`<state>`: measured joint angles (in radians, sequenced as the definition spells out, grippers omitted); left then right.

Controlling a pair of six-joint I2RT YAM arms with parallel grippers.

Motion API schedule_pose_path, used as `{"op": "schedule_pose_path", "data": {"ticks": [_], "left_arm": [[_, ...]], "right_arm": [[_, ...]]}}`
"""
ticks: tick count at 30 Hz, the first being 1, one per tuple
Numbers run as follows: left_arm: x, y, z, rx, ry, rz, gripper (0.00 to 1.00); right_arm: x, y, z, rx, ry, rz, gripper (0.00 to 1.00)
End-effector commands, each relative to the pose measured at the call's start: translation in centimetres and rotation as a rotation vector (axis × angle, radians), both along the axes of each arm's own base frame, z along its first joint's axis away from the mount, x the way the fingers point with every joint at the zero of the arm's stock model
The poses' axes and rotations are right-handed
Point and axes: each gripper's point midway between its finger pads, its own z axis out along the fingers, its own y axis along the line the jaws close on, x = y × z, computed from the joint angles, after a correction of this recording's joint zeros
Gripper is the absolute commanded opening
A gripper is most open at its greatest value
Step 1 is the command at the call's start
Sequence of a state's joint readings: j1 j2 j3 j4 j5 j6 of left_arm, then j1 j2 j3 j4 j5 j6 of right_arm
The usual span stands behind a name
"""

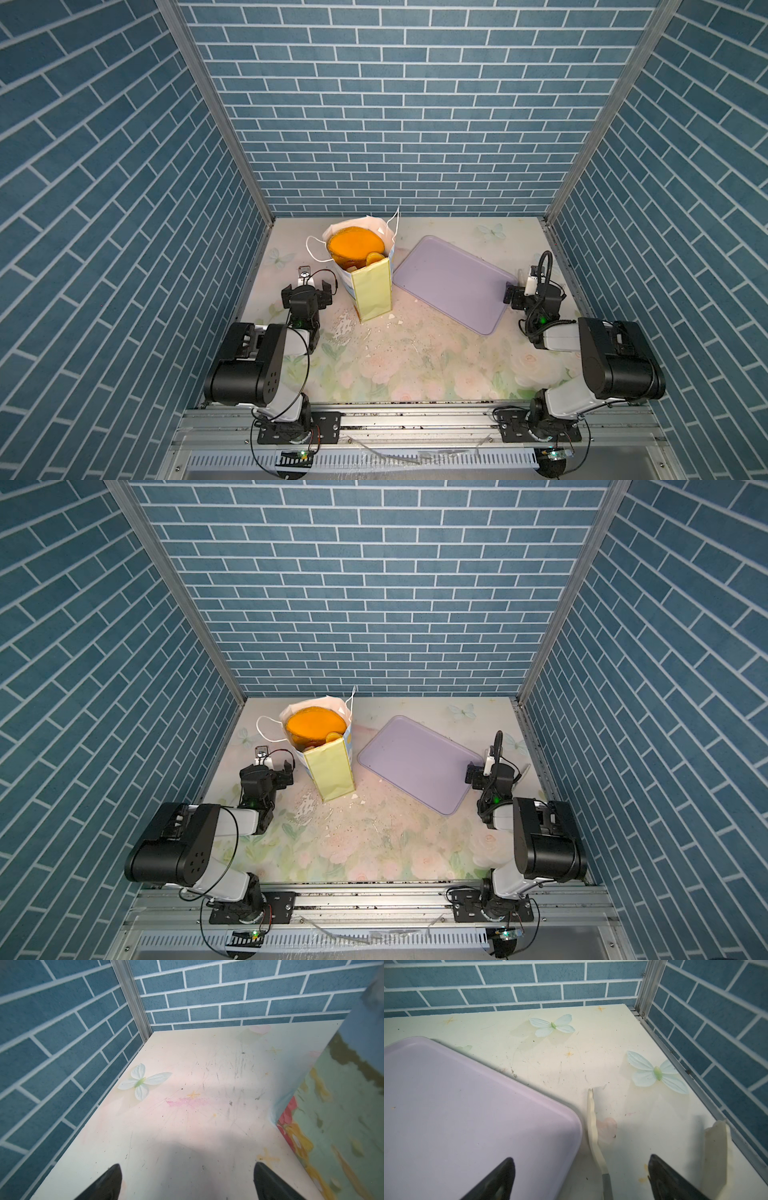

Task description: Place the fake bread into the paper bag

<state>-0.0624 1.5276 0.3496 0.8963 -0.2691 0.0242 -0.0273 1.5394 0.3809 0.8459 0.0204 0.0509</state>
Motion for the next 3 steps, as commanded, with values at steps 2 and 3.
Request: {"op": "schedule_pose_path", "data": {"ticks": [2, 3], "left_arm": [[0.55, -0.23, 0.81, 0.007, -0.028, -0.011, 1.0], [0.52, -0.2, 0.77, 0.007, -0.025, -0.011, 1.0]], "right_arm": [[0.44, -0.03, 0.86, -0.015, -0.035, 0.01, 0.99], [0.46, -0.03, 0.89, -0.014, -0.038, 0.012, 0.99]]}}
